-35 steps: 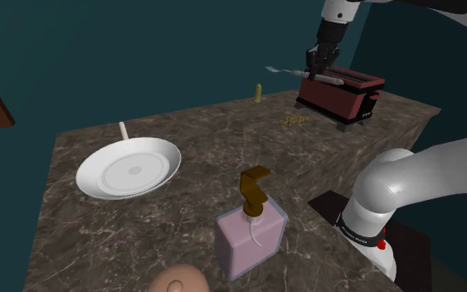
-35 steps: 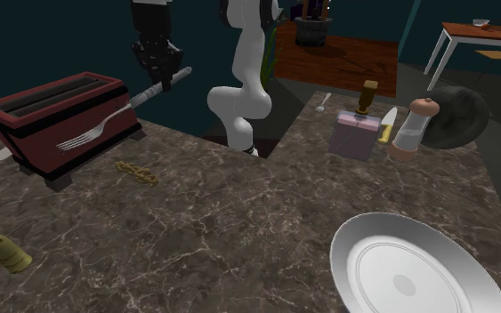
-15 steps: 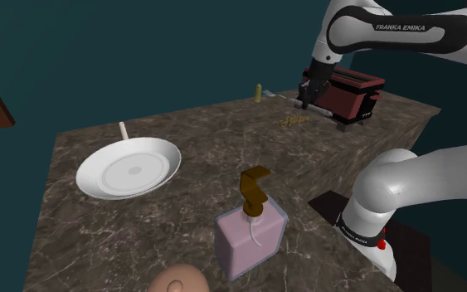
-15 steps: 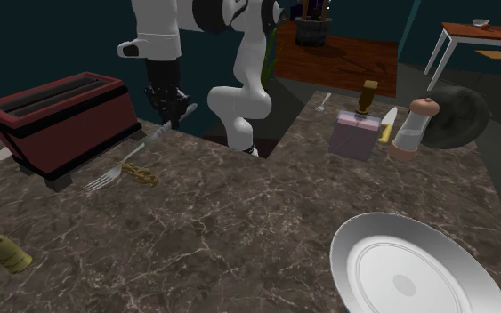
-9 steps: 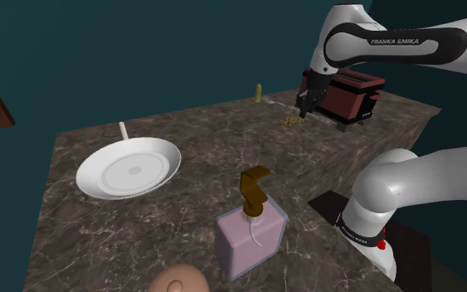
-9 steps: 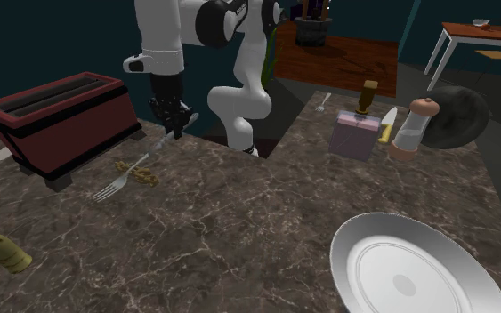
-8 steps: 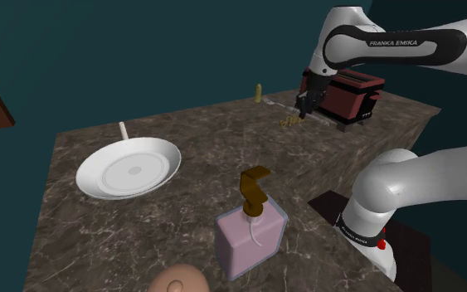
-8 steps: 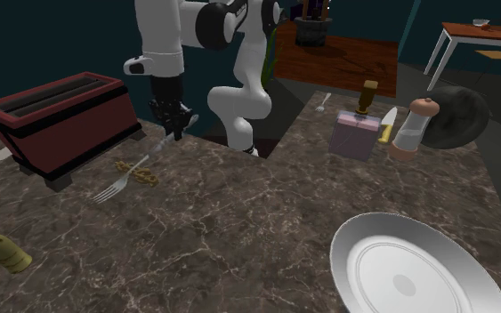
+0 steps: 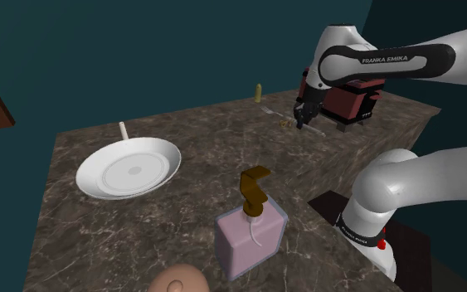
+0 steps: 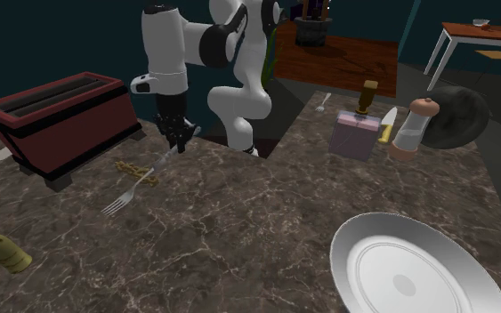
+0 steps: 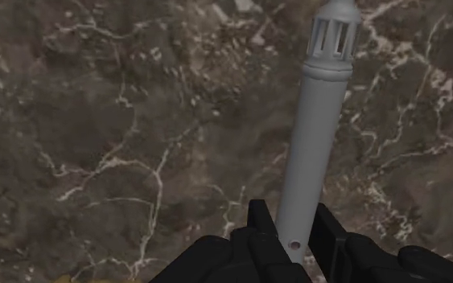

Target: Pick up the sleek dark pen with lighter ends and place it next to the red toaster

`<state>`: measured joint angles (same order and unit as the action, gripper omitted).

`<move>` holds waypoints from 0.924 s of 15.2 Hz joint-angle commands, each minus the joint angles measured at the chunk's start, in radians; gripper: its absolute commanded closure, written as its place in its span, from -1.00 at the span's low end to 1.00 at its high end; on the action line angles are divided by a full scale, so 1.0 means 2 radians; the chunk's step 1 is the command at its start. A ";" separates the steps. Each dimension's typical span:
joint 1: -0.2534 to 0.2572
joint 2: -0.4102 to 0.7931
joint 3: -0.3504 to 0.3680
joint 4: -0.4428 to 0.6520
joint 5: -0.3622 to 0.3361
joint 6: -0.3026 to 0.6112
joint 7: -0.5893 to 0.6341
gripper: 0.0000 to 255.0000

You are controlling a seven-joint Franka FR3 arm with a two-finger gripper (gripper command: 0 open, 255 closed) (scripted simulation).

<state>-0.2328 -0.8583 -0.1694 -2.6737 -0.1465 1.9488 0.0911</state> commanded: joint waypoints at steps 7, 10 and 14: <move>-0.004 0.008 -0.008 -0.044 -0.008 0.052 0.000 1.00; -0.004 0.008 -0.008 -0.044 -0.008 0.052 0.000 1.00; -0.004 0.008 -0.008 -0.044 -0.008 0.052 0.000 -1.00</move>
<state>-0.2404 -0.8425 -0.1846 -2.7597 -0.1616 2.0538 0.0910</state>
